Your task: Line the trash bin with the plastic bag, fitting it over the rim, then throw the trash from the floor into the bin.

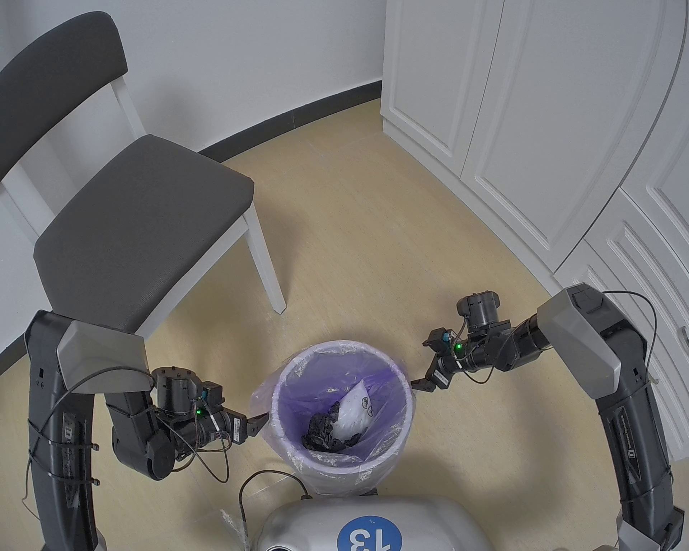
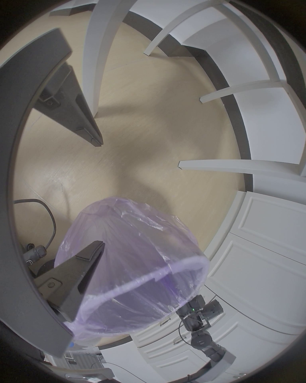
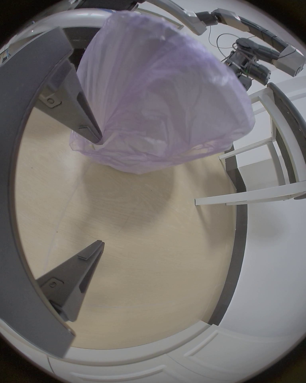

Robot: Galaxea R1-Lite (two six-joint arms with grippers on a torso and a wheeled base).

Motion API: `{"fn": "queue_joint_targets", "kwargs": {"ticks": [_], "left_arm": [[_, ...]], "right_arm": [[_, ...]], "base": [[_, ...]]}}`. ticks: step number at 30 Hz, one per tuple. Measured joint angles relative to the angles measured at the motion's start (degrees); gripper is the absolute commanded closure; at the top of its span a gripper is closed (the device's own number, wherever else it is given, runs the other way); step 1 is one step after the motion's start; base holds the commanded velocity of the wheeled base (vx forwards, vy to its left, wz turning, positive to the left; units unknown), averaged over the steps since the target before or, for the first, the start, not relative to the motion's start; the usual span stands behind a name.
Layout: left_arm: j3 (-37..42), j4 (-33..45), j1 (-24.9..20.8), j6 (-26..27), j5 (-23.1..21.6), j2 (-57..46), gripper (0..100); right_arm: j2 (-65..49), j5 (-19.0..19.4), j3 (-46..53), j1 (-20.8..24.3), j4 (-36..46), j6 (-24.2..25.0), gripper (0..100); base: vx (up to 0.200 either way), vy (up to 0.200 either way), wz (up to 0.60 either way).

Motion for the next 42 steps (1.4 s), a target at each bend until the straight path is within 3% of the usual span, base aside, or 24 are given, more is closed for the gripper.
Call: {"fn": "queue_joint_targets", "kwargs": {"ticks": [8, 16, 26, 34, 42], "left_arm": [[2.85, -2.52, -0.33, 0.09, -0.02, -1.32, 0], [3.79, -3.75, -0.39, 0.06, 0.00, -1.60, 0], [4.62, -5.78, 0.00, -0.18, -0.02, -1.32, 0], [8.90, -14.62, 0.06, 0.01, 0.50, -1.16, 0], [13.95, -15.41, -0.09, 2.11, 2.83, -2.36, 0]], "right_arm": [[4.12, -0.40, -4.96, 0.40, 0.85, 0.29, 0], [3.86, -0.05, -2.60, 0.16, 0.30, 0.30, 0], [-6.94, 4.19, 11.61, -1.06, -2.66, 0.40, 0], [-14.68, 4.91, 23.56, -3.29, -10.42, 0.62, 0], [-21.43, 4.83, 34.04, -4.80, -19.57, 4.10, 0]], "base": [[0.000, 0.000, 0.00], [0.000, 0.000, 0.00], [0.000, 0.000, 0.00], [0.000, 0.000, 0.00], [0.000, 0.000, 0.00]]}}
